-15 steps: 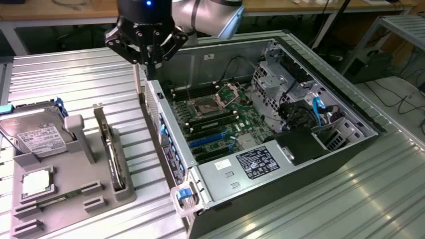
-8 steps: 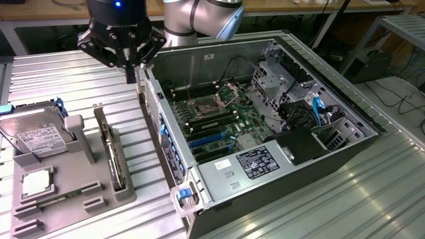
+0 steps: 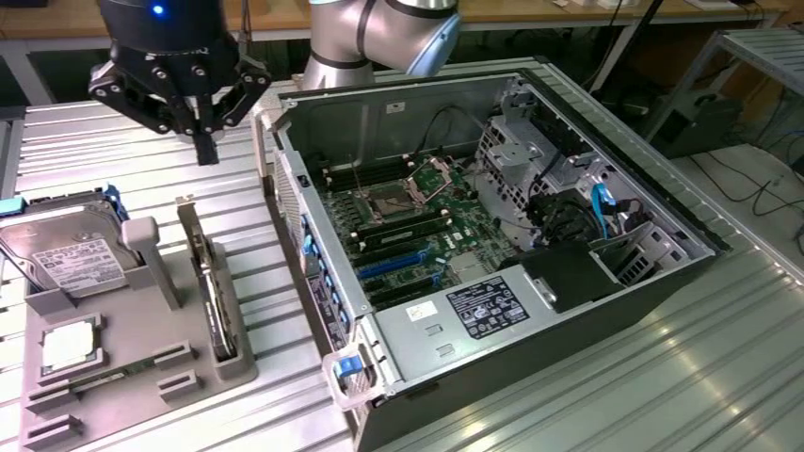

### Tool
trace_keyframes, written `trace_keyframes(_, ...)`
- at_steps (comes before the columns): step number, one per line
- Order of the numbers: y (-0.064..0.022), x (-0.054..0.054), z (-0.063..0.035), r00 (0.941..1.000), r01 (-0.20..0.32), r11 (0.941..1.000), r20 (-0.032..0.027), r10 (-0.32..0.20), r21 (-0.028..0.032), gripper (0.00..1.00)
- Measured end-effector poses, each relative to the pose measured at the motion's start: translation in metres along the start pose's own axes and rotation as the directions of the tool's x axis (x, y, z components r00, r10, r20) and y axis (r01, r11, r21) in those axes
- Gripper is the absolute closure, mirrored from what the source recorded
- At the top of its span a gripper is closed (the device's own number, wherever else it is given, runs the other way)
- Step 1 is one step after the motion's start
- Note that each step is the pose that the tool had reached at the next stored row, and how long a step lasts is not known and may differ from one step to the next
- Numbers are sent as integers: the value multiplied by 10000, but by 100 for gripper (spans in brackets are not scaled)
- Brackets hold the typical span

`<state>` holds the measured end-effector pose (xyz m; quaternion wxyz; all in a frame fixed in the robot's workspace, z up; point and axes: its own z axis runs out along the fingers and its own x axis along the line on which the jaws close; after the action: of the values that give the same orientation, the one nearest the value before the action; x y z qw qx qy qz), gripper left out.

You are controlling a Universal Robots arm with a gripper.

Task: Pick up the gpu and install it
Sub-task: 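Reach for the gpu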

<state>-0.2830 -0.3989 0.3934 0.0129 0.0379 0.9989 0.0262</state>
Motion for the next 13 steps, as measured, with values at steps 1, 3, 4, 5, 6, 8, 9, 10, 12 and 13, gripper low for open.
trace_keyframes(1, -4, 48, -1, 10000, -1, 10000, 0, 1, -1, 89)
trace_keyframes(3, -11, 142, -2, 10000, -2, 10000, 2, 2, -4, 89)
trace_keyframes(4, -14, 182, -5, 10000, -1, 10000, 0, 1, -3, 89)
trace_keyframes(5, -17, 230, -6, 10000, -1, 10000, 0, 1, -3, 89)
trace_keyframes(6, -21, 273, -7, 10000, -1, 10000, 0, 1, -4, 89)
trace_keyframes(8, -27, 365, -9, 10000, -2, 10000, 1, 2, -4, 89)
trace_keyframes(9, -30, 403, -11, 10000, -2, 10000, -1, 2, -4, 89)
trace_keyframes(10, -32, 431, -12, 10000, -1, 10000, 0, 1, -4, 89)
trace_keyframes(12, -33, 436, -12, 10000, -1, 10000, 1, 1, -5, 89)
trace_keyframes(13, -33, 437, -12, 10000, -1, 10000, 0, 1, -5, 89)
